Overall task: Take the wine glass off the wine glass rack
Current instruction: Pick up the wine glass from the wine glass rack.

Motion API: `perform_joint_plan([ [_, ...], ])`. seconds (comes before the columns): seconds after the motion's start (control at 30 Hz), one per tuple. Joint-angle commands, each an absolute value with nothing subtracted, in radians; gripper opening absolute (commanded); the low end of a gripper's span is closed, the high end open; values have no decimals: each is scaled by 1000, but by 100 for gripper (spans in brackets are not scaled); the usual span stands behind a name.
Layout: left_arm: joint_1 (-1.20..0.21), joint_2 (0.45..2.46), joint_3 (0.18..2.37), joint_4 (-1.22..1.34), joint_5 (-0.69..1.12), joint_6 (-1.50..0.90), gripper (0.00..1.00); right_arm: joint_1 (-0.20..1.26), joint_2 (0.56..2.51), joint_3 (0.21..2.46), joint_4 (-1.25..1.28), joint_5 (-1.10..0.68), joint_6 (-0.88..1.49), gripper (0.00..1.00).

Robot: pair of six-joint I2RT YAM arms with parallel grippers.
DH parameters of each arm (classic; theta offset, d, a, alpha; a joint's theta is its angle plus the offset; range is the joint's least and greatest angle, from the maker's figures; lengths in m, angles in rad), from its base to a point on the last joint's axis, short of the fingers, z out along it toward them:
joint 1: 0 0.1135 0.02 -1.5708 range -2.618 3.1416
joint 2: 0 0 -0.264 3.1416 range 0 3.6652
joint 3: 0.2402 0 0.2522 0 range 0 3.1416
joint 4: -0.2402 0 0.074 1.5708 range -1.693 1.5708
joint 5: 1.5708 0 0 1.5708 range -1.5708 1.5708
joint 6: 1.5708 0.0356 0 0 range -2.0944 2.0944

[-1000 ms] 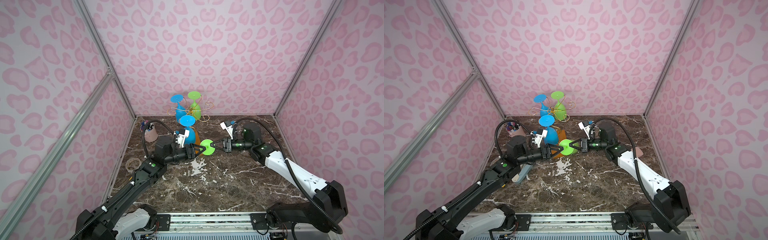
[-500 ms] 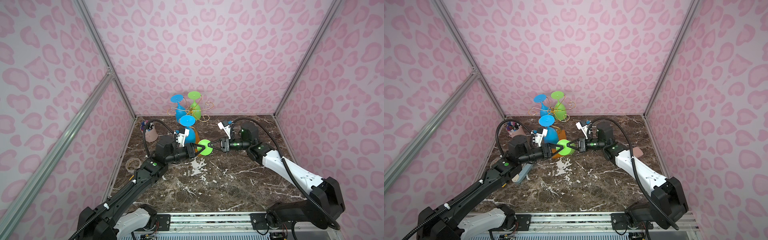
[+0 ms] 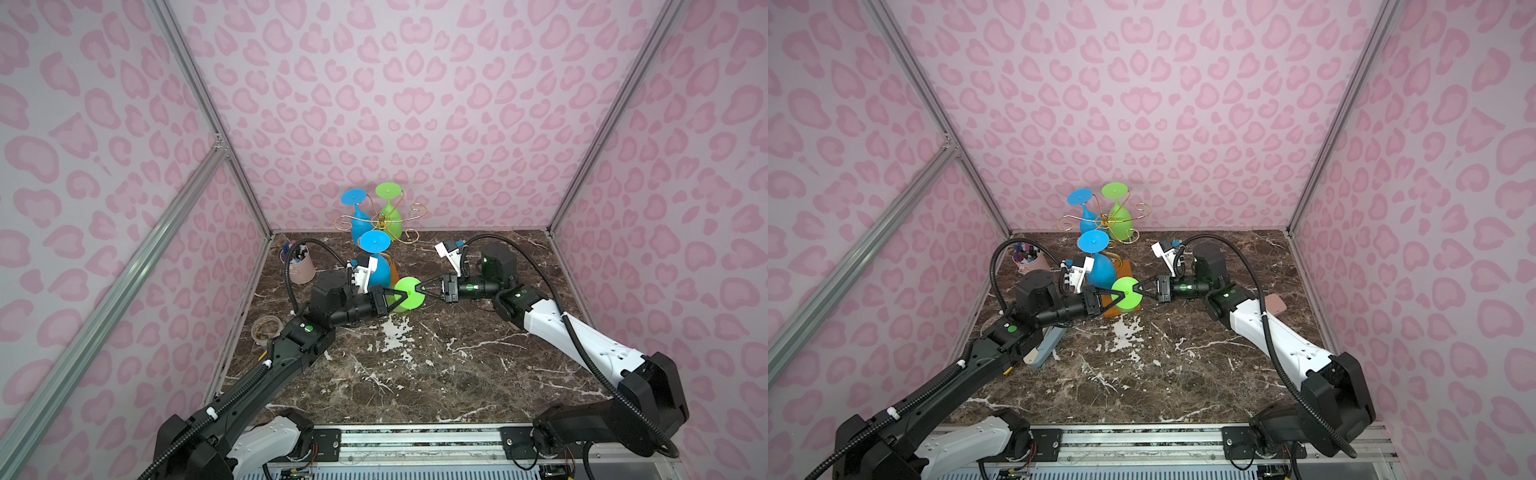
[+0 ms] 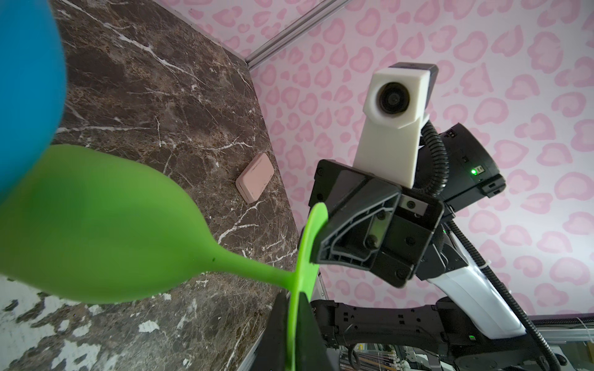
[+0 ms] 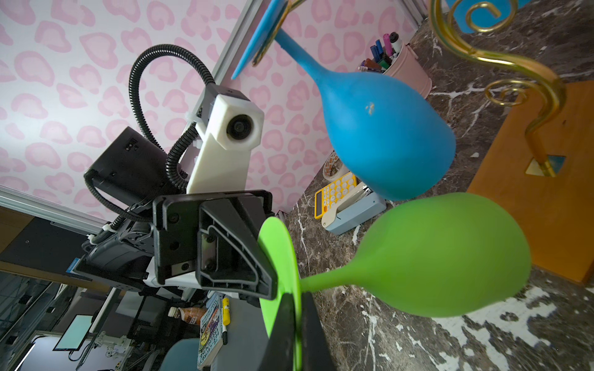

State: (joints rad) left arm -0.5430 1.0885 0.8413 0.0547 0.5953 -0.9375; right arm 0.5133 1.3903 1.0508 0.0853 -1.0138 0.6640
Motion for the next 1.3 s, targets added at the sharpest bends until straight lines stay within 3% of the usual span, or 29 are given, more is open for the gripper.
perform_joint_plan([
  [0.0, -543, 1083, 842, 97, 595, -924, 3, 518, 1394, 1051, 102, -1009, 646, 0],
  [0.17, -542, 1071, 839, 99, 599, -902, 4, 519, 1386, 1052, 94, -1002, 640, 0],
  [0.43, -542, 1062, 830, 131, 631, -847, 4, 505, 1364, 1052, 78, -980, 635, 10],
  [0.8, -542, 1049, 843, 127, 676, -754, 4, 477, 1314, 1053, 50, -985, 633, 33],
  [1.07, -549, 1090, 877, 123, 775, -679, 4, 367, 1252, 1040, -45, -974, 588, 46],
  [1.27, -589, 1097, 909, 92, 815, -549, 4, 277, 1214, 1011, -75, -978, 573, 50],
])
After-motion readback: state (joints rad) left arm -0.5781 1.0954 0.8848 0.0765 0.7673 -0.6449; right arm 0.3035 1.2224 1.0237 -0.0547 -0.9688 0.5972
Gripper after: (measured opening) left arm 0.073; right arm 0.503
